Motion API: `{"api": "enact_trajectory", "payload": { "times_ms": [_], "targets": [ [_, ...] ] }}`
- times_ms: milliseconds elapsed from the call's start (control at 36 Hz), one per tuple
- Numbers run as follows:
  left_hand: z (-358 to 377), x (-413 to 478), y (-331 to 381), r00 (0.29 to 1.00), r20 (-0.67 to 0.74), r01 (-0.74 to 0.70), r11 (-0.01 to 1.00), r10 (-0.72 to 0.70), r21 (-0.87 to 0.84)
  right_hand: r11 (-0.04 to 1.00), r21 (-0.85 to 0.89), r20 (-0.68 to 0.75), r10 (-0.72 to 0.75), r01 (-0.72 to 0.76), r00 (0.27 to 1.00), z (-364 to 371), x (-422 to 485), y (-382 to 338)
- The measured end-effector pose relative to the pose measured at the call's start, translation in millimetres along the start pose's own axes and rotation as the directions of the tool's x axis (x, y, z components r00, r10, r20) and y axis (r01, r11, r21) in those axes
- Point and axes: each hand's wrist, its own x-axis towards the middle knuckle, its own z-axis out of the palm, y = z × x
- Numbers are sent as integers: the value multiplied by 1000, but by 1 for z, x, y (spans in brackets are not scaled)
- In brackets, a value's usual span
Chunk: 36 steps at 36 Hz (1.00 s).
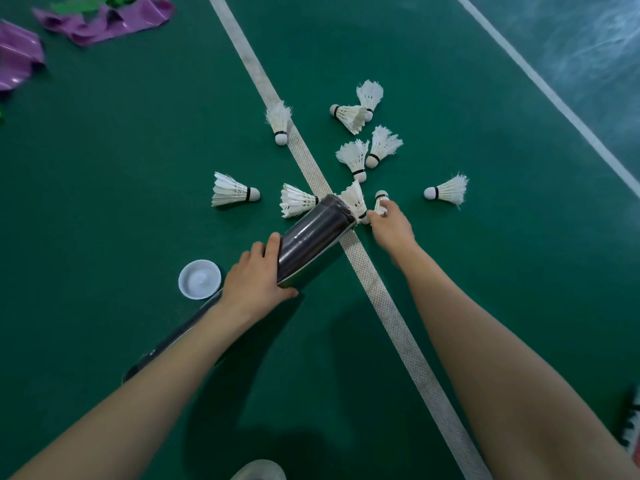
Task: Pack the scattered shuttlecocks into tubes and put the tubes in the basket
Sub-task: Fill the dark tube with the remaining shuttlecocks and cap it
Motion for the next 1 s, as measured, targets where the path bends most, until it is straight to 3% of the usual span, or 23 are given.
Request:
{"api": "enact_trajectory", "payload": {
  "times_ms": [83, 139, 250, 333, 500, 722, 944, 1000],
  "targets": [
    [3, -1, 0, 1000, 26, -3, 1000, 2, 4, 999, 32, -25, 32, -31, 999, 4, -1, -1],
    [4, -2, -1, 1000, 30, 1, 1000, -2, 10, 996, 86, -127, 29, -18, 991, 0, -6, 2],
    [7, -5, -4, 999, 39, -10, 1000, 9, 6, 990, 67, -396, -91, 128, 914, -15, -23, 13],
    [9, -12, -3, 998, 46, -42, 999, 42, 7, 962, 85, -454, -195, 260, 870, -26, -39, 17],
    [7, -22, 4, 995, 37, -88, 996, 88, -14, 888, 124, -279, -397, 442, 875, -32, -67, 24],
    [2, -32, 10, 991, -24, -130, 990, 128, -62, 891, 255, -162, -343, 375, 925, -35, -81, 12],
    [5, -34, 7, 986, -52, -161, 982, 157, -94, 911, 156, 34, -391, 381, 920, -10, -86, 6],
    [5, -34, 3, 989, -63, -141, 986, 136, -86, 916, 213, 70, -362, 340, 930, -7, -82, 3]
  ]
}}
